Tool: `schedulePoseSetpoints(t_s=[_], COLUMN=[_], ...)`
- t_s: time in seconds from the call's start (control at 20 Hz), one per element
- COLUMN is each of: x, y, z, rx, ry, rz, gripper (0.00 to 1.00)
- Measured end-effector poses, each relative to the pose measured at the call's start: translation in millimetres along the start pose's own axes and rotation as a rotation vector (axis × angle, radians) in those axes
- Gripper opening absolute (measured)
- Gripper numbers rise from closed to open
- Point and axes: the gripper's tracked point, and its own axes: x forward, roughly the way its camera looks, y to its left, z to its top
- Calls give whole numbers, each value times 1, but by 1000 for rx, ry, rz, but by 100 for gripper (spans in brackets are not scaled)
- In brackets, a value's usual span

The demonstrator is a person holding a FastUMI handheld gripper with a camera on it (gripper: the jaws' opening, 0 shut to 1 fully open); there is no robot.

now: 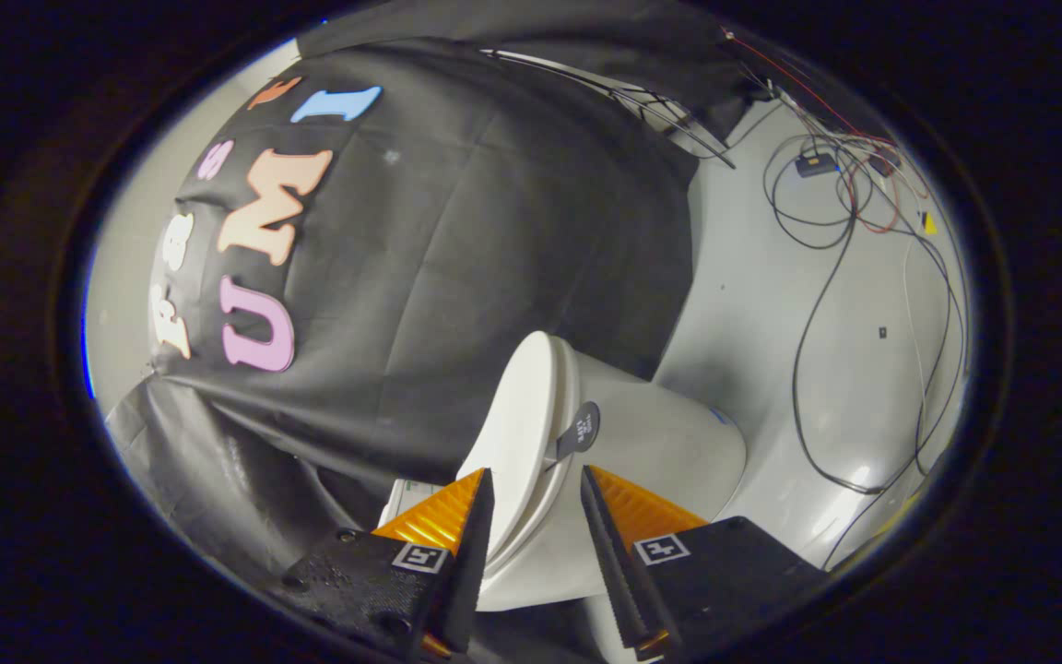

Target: Open the toilet lid.

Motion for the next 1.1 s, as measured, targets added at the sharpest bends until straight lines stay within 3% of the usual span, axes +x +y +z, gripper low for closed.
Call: schedulePoseSetpoints(t_s=[0.3,0.55,0.65,0.7,0.8,0.95,1.1], x=[46,82,92,99,108,112,111], y=[-21,-28,-30,-25,-18,-18,-13], z=[11,22,18,22,29,31,31], rx=[161,261,276,284,307,342,338], ry=[-45,-65,-32,-37,-52,-67,-77], rz=[-43,-30,-33,-12,18,19,42], gripper=[58,57,52,38,26,13,6])
